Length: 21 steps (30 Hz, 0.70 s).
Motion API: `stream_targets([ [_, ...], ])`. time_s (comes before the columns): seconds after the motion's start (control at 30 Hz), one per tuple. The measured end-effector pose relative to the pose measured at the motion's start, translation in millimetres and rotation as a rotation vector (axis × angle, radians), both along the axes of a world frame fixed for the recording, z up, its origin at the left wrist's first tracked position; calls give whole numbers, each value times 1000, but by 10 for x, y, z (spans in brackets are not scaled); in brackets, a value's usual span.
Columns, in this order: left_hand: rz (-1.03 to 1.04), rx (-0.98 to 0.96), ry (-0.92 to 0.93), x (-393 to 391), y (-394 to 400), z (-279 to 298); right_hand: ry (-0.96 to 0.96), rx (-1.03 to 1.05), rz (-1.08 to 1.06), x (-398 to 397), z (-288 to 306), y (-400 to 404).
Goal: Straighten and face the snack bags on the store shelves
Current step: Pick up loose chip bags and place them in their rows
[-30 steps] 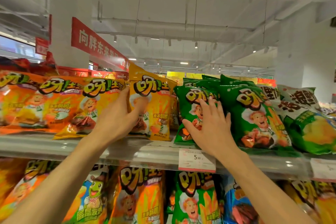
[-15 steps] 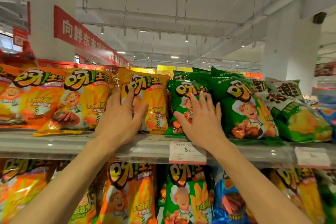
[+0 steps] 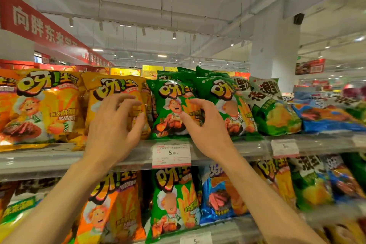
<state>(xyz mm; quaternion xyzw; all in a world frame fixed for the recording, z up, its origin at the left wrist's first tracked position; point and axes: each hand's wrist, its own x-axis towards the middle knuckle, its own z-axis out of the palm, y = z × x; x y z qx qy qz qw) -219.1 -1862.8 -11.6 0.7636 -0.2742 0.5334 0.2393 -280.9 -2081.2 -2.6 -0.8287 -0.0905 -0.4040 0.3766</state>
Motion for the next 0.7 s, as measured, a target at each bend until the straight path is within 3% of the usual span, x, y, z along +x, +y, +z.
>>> stream_targets([
  [0.23,-424,-192,251,-345,-592,-85,44,300,53,-340,-146,-495],
  [0.7,-654,-277,423,-836,-2180,-256,85,378,46,-847,-378,-2100],
])
